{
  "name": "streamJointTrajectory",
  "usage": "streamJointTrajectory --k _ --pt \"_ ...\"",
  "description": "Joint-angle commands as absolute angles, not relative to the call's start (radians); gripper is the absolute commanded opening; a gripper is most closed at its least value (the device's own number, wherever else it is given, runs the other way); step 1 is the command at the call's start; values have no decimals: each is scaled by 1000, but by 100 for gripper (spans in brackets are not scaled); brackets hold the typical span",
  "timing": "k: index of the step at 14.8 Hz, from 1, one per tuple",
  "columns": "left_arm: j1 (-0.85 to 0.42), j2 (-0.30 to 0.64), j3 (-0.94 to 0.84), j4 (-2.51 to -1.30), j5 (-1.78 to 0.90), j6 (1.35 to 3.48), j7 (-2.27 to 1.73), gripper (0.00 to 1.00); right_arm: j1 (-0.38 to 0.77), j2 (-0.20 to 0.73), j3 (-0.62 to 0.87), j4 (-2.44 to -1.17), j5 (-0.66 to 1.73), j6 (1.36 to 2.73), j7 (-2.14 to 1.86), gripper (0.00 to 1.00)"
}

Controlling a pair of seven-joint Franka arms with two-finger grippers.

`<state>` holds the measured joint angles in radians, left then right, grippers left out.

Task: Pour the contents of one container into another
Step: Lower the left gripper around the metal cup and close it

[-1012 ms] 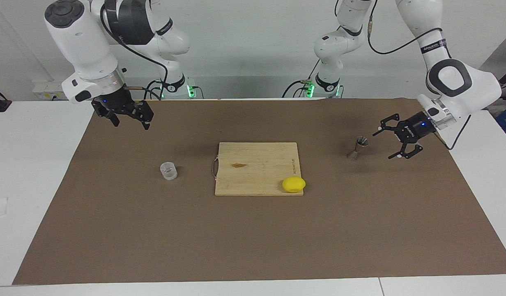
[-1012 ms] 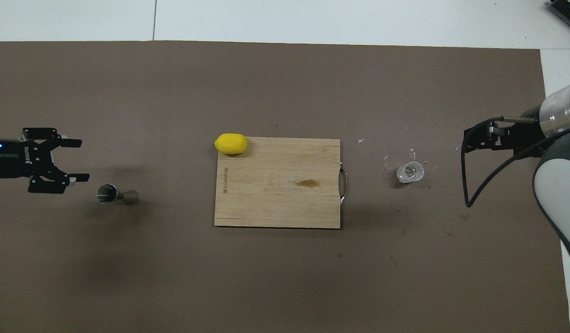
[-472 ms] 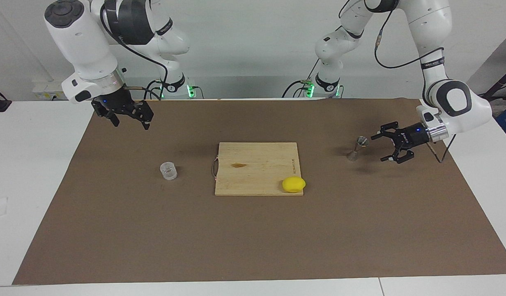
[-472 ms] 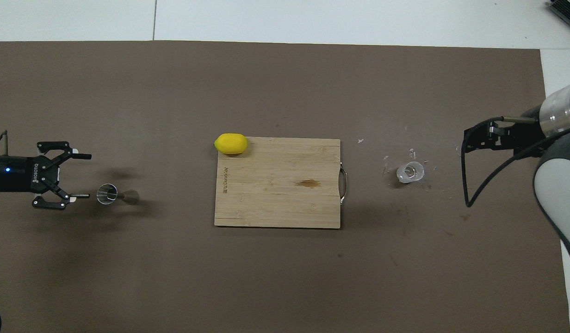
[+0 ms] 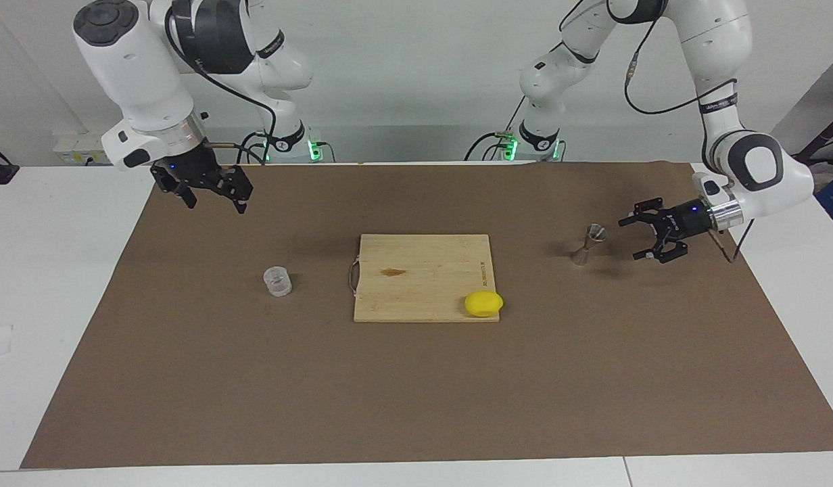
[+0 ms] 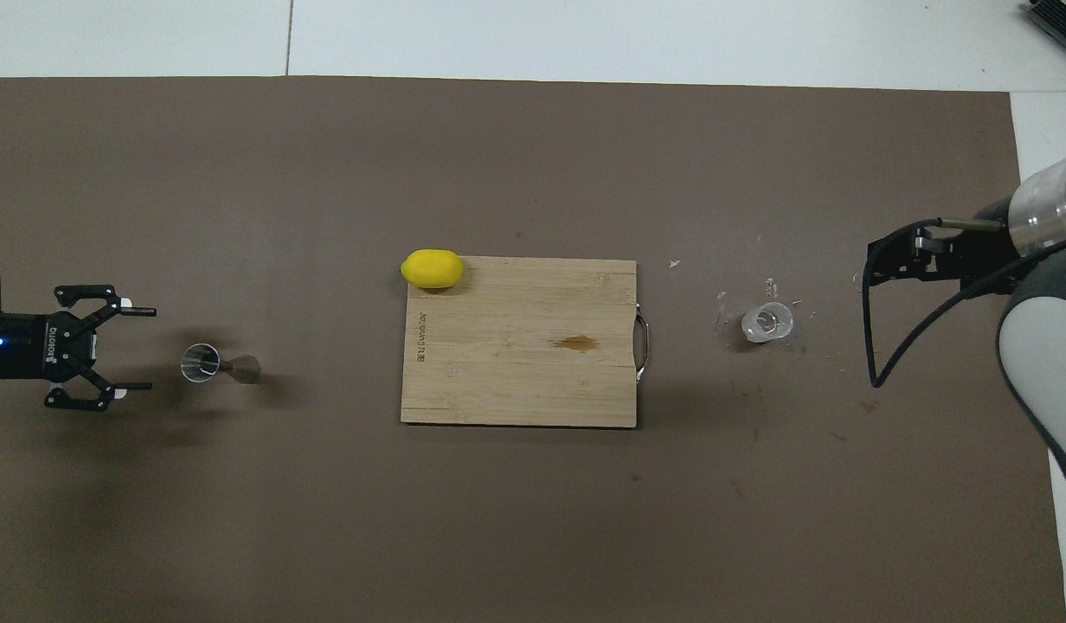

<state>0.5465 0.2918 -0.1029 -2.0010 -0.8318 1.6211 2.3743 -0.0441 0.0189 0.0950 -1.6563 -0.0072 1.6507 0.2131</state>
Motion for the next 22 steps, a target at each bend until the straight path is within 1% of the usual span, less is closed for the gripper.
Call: streamJointTrajectory --k 1,4,7,11,22 --pt "548 293 -112 -2083 -834 1617 2425 100 -51 -5 100 -1681 -12 1658 227 100" --pt "541 284 -114 -2149 -883 1626 2445 100 -51 -5 100 -1681 -12 1658 227 100" --pt "541 282 -115 -2184 -932 1618 2445 100 -51 -5 100 -1681 -12 1658 227 100" --pt "542 281 -115 -2183 -998 1566 2444 100 -51 -5 100 -1681 -12 1658 227 100" --pt "545 279 -115 -2171 -1077 1522 2437 100 -51 -5 100 -1681 -12 1657 227 100"
